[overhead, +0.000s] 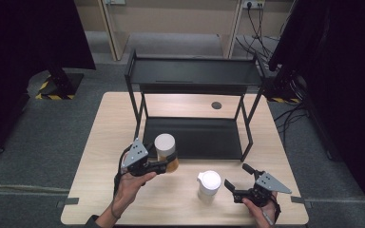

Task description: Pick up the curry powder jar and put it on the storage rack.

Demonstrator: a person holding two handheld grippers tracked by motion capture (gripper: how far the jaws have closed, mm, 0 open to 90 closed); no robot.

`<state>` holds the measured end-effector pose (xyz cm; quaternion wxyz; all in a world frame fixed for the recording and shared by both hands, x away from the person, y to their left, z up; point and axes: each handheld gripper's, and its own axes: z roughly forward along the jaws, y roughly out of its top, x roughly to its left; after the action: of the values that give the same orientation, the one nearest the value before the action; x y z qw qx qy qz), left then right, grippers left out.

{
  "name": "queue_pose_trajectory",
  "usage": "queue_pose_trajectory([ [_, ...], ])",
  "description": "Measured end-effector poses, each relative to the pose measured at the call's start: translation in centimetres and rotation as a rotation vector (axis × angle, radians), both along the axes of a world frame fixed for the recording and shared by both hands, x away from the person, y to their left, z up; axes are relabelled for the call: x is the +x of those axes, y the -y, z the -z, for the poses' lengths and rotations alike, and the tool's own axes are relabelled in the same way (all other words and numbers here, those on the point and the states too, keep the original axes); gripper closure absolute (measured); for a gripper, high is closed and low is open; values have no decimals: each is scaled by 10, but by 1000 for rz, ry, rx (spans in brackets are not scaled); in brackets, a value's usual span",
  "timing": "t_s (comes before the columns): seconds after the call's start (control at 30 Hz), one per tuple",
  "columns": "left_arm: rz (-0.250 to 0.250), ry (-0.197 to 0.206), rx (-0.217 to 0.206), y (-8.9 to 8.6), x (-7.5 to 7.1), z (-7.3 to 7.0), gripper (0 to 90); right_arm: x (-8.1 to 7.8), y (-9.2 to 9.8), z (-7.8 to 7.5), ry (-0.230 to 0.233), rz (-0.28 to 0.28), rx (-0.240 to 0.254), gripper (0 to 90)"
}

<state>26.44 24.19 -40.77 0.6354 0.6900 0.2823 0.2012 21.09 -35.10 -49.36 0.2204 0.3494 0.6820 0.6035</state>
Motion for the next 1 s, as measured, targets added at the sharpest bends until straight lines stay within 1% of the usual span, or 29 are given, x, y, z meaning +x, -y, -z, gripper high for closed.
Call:
queue_pose_trajectory([
  [0.13,8,1,9,0,3,-14,350,0,0,0,-2,-1,4,4],
  [0.17,8,1,9,0,3,-14,350,0,1,0,-1,-1,4,4],
  [0.2,11,0,7,0,5,-19,350,0,1,0,-1,-1,4,4],
  [0.37,27,-10,10,-2,10,-36,350,0,1,0,-2,-1,5,4],
  [0.5,29,0,5,-2,12,-45,350,0,1,1,1,-1,7,4],
  [0.63,38,-5,11,-2,16,-59,350,0,2,1,-1,0,11,4],
  [0.77,46,-6,23,-1,19,-74,350,0,2,1,-1,0,11,4],
  [0.83,43,-9,27,-1,21,-85,351,0,2,1,-3,1,13,4],
  [0.87,43,-9,27,-1,21,-85,350,0,2,1,-3,1,13,4],
  [0.9,41,-4,35,0,22,-91,350,0,2,1,-2,0,14,4],
  [1.0,36,-6,31,0,25,-102,351,0,2,1,-3,0,14,4],
])
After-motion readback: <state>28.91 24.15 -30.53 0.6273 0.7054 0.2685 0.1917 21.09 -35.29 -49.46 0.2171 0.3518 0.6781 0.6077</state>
